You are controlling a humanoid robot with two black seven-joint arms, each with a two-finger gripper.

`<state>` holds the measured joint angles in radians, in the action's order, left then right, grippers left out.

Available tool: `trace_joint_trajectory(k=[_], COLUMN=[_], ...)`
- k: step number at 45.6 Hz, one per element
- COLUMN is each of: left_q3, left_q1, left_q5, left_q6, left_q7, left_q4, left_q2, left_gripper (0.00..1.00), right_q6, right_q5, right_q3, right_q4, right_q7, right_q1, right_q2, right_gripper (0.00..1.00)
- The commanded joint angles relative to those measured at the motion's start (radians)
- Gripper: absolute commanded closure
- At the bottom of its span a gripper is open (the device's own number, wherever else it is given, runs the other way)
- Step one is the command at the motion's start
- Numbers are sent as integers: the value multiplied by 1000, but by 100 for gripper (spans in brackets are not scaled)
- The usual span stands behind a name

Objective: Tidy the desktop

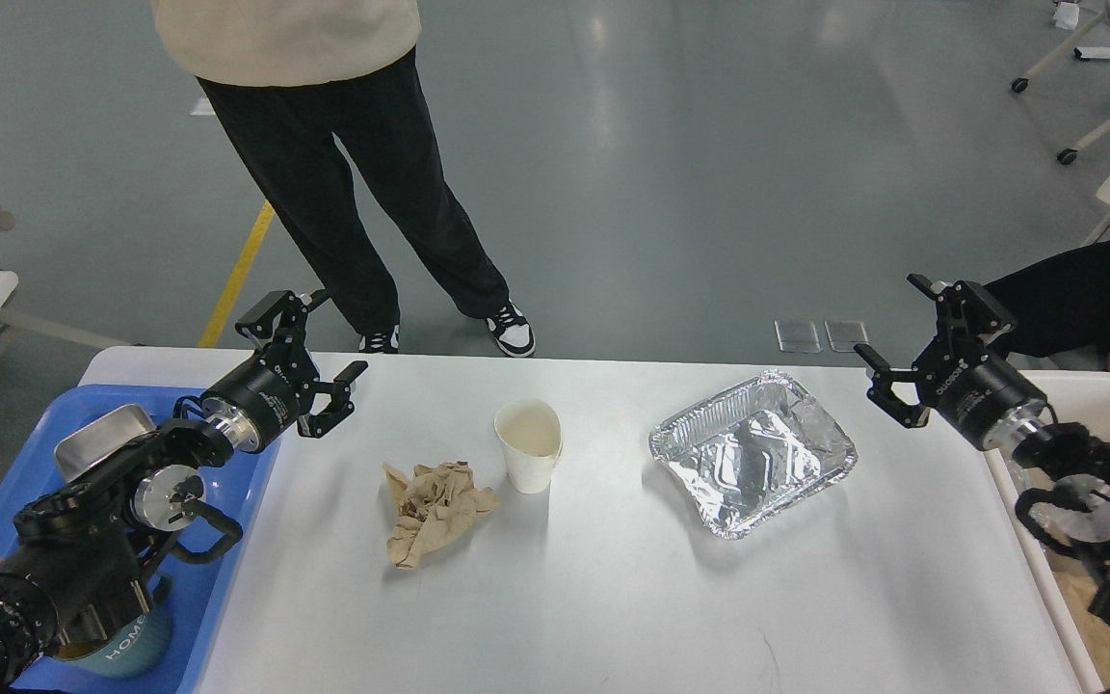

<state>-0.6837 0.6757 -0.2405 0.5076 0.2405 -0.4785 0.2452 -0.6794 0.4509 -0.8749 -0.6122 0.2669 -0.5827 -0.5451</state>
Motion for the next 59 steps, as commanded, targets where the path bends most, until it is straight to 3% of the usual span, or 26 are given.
trace_joint_trajectory(k=[1,8,18,24,32,36,40,47,48,55,59], left_q3=[7,16,15,18,16,16,16,12,10,15,13], left_q1=[-2,-1,-21,-28,-28,-30,-31,-56,-62,-65,-79], left_q5=[-2,-2,-5,-10,-13,-13,-14,-14,-14,-14,-14], left_q6=[2,2,2,2,0,0,2,2,2,2,2], left_q7=[31,77,86,106,112,115,115,122,122,129,138], left_q4=[0,-2,0,0,0,0,-2,-2,-3,-2,-2], left_q2=[-27,-41,-55,-64,-63,-58,-54,-41,-35,-26,-18], left_gripper=[1,1,1,1,1,1,1,1,1,1,1], right_q6=[32,9,-135,-177,-181,-167,-137,-69,-69,-77,-85], right_q5=[156,327,377,376,374,376,377,425,510,967,1121], right_q3=[154,225,218,220,220,217,212,182,169,175,177], right_q4=[-337,-684,-935,-1012,-1023,-1021,-1005,-910,-847,-562,-378], right_q7=[-52,-141,-146,-144,-149,-158,-201,-323,-356,-345,-290], right_q1=[6,20,66,66,61,60,57,50,28,-103,-160], right_q2=[-347,-774,-1185,-1300,-1337,-1323,-1282,-1005,-868,-451,-256], right_gripper=[0,0,0,0,0,0,0,0,0,0,0])
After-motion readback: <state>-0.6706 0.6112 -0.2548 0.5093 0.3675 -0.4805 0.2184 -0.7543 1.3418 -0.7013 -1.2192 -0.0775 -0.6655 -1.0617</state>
